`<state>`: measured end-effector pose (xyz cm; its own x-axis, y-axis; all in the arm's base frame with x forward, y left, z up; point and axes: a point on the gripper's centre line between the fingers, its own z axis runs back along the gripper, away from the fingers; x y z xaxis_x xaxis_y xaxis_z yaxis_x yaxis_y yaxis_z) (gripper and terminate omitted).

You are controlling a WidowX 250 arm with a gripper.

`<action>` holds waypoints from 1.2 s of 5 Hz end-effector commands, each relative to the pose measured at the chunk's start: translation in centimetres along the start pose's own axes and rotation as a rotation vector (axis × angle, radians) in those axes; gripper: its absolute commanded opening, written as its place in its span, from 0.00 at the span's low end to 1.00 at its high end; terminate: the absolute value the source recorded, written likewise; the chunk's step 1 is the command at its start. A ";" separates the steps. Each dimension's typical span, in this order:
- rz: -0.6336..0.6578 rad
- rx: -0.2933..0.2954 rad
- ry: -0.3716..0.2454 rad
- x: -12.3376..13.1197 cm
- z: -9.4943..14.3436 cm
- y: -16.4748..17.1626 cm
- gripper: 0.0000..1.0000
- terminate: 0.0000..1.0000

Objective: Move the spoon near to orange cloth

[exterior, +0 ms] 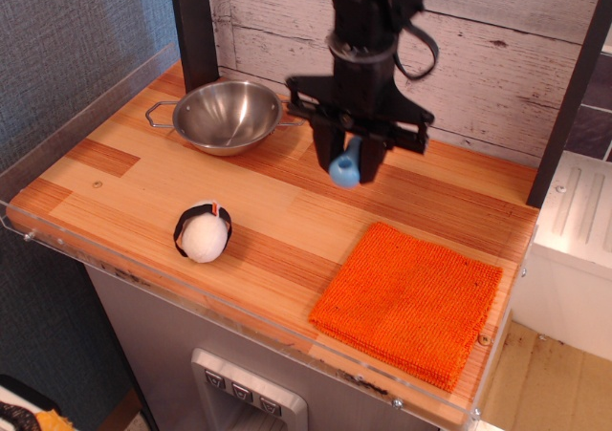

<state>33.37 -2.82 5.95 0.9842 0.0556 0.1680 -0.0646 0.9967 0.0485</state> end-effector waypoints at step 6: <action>-0.119 -0.073 -0.095 1.5 6.0 1.3 1.00 0.00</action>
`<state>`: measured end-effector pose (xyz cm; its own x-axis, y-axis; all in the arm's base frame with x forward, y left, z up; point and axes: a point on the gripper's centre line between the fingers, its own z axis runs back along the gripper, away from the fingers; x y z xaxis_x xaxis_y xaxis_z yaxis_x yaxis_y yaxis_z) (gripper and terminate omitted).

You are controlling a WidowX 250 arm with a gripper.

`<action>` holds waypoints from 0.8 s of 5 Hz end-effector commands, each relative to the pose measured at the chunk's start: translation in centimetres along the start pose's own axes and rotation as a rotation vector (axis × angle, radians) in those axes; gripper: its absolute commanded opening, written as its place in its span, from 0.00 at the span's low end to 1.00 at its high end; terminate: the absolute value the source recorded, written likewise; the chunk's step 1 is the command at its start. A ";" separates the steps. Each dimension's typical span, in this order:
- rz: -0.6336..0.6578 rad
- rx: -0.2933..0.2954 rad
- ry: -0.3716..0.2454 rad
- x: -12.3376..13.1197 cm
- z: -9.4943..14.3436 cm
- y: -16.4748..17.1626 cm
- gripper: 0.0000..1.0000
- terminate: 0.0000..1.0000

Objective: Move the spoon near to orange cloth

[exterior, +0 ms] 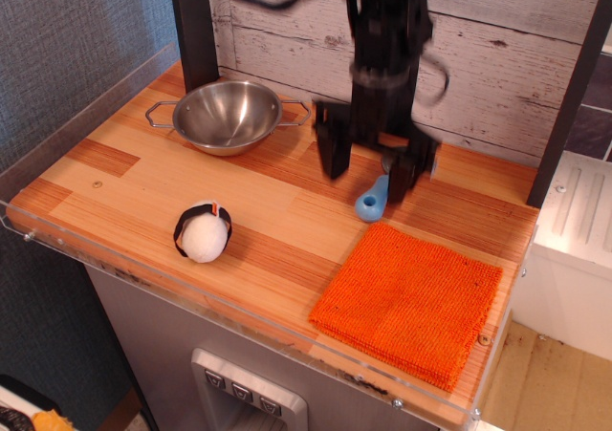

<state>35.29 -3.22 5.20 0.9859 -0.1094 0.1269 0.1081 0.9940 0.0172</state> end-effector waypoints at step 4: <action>0.003 0.021 0.003 -7.1 9.7 5.7 1.00 0.00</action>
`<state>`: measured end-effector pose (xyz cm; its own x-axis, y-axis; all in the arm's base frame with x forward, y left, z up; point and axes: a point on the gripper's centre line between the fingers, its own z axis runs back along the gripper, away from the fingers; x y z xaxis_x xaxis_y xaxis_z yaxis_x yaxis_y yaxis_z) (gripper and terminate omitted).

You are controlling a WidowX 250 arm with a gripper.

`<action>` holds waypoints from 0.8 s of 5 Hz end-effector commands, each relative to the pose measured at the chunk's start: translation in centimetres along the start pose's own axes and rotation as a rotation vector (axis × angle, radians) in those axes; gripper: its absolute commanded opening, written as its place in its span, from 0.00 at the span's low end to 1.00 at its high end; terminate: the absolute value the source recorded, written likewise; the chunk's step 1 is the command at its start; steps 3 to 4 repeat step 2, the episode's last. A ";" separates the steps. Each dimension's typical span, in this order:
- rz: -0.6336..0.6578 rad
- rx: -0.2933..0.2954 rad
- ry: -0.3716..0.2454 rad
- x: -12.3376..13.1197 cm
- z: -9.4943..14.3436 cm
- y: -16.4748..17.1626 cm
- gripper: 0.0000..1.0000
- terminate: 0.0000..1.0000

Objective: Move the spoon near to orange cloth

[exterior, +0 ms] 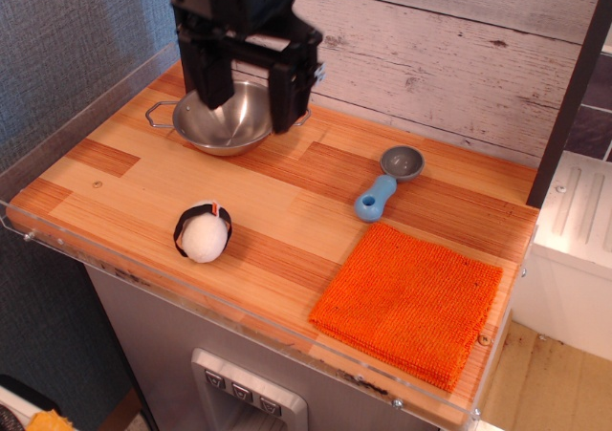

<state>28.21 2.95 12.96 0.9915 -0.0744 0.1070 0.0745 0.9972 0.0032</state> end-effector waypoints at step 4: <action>-0.031 0.031 -0.018 -0.4 1.1 0.2 1.00 1.00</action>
